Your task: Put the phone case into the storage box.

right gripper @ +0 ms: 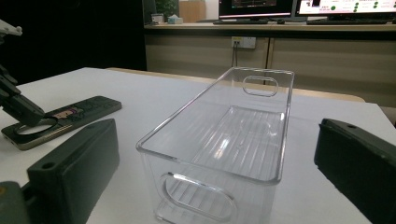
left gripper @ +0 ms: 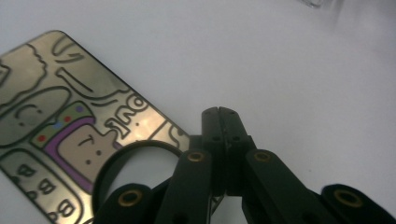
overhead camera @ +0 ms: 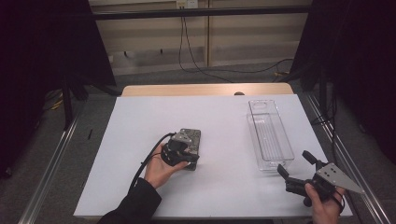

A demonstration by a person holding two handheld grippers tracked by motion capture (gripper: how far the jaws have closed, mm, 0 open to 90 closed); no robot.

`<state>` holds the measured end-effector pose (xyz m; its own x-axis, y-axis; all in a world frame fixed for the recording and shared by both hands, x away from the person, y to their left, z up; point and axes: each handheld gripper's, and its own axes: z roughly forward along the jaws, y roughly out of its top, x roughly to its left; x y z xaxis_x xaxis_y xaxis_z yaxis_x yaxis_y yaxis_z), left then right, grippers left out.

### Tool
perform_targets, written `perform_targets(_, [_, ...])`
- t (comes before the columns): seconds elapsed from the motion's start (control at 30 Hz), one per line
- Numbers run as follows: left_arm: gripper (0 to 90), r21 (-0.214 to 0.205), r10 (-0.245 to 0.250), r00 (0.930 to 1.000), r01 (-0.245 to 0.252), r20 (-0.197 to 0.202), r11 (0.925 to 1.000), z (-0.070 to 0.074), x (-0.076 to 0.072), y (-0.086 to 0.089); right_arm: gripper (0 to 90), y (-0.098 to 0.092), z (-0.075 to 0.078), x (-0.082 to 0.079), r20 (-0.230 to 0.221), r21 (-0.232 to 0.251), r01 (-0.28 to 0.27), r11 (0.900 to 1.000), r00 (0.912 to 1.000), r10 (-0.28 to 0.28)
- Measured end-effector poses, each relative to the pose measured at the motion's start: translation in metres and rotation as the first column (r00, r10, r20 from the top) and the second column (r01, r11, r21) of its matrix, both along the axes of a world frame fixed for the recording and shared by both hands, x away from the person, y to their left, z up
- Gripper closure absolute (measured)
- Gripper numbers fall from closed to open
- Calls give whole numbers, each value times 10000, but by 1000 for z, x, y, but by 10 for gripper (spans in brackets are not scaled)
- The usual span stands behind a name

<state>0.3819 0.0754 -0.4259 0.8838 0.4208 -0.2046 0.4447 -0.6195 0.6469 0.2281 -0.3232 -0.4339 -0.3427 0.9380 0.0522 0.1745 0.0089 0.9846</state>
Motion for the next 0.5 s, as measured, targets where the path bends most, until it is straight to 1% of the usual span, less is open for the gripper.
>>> perform_targets(0.07, [900,60,-52,9998,53,-177,10000,-3,-1,-2,0,0,0,0,-14,19,11,10000,10000,-11])
perform_targets(0.23, [900,299,21,9992,-9,-394,9996,-11,0,-8,0,0,0,0,-6,-6,-20,10000,10000,20])
perform_targets(0.3, [900,195,-7,9985,18,-554,9998,-13,0,-9,0,0,0,0,-8,-9,-37,10000,10000,37])
perform_targets(0.5, [900,239,-62,9981,77,-614,9997,-16,-1,-11,0,0,0,0,-14,-3,-49,10000,10000,49])
